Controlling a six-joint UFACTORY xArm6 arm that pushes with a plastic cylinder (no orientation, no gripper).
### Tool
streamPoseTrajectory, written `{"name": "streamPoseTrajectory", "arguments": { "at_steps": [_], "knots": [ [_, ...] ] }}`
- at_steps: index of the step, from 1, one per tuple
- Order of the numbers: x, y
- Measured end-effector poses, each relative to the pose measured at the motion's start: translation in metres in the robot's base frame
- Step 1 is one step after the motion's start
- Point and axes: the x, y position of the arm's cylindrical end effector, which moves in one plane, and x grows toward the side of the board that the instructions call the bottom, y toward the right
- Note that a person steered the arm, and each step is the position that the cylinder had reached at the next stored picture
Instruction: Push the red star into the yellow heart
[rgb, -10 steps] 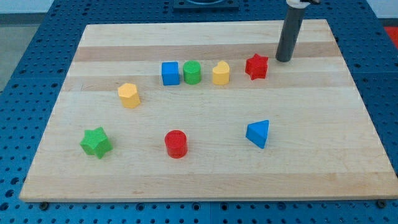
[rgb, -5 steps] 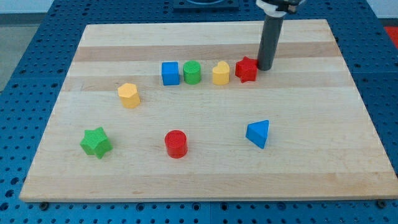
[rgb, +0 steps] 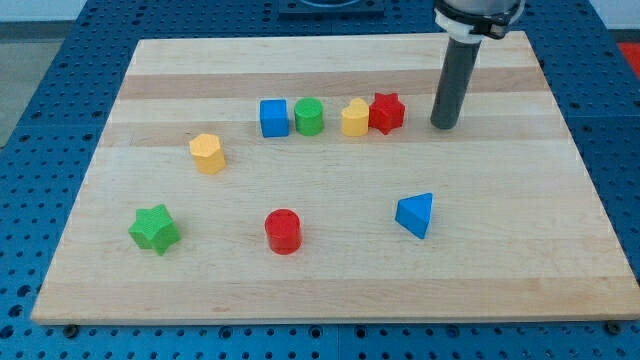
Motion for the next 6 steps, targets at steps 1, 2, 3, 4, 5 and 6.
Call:
{"name": "streamPoseTrajectory", "arguments": {
  "at_steps": [1, 2, 3, 4, 5, 6],
  "knots": [
    [-0.005, -0.007],
    [-0.014, -0.007],
    [-0.014, -0.021],
    [-0.014, -0.039],
    [-0.014, -0.051],
    [-0.014, -0.060]
  ]
}}
